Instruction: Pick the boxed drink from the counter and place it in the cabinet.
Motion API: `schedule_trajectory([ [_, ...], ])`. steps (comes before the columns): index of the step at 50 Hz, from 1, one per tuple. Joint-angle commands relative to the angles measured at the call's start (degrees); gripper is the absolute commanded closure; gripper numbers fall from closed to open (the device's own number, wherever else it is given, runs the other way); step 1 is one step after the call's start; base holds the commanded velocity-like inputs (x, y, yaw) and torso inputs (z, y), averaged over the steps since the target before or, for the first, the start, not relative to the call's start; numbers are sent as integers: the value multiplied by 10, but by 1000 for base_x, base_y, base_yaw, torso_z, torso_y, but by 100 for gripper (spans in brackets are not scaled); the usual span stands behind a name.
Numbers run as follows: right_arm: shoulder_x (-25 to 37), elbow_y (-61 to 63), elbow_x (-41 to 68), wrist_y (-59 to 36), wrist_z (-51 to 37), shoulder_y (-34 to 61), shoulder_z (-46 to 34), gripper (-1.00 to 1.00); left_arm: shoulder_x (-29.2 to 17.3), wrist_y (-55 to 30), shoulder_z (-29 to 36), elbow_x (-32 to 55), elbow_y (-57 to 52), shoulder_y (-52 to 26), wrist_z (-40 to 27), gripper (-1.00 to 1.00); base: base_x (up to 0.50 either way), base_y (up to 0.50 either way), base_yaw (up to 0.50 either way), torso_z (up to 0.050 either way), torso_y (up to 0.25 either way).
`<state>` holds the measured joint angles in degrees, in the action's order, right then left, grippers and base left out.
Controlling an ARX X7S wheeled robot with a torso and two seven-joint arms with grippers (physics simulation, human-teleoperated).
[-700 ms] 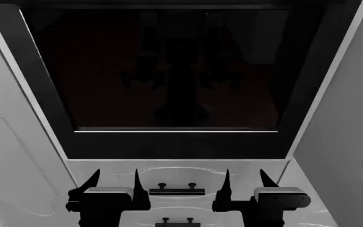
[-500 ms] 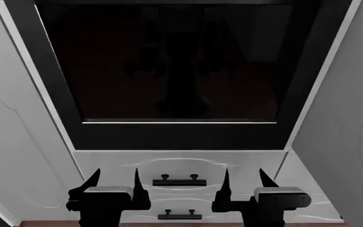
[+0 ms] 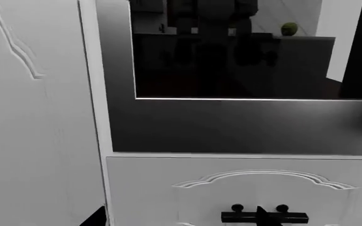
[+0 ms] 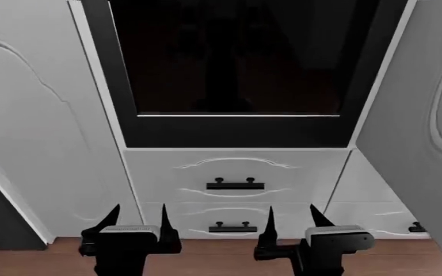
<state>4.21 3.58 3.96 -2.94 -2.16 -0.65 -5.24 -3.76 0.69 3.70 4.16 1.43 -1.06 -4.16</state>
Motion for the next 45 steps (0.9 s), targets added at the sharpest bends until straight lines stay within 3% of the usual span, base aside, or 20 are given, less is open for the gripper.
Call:
schedule_trajectory([
  [1,10,6,-5,-5,-13,0,-17,-100,-10,4,8,9,4,-2,-11,-100,-277,422,0,0,0],
  [22,25,10,-10,-3,-35,0,-36,-100,-23,7,21,22,5,-4,-27,-100,-71,491,0,0,0],
  [26,27,5,-1,2,-32,2,-37,-100,-25,8,24,24,8,-6,-29,-100,-13,0,-58,0,0],
  [45,39,29,41,-27,-29,-1,-33,-100,-35,6,37,28,7,-9,-37,-100,-43,2,-500,0,0],
])
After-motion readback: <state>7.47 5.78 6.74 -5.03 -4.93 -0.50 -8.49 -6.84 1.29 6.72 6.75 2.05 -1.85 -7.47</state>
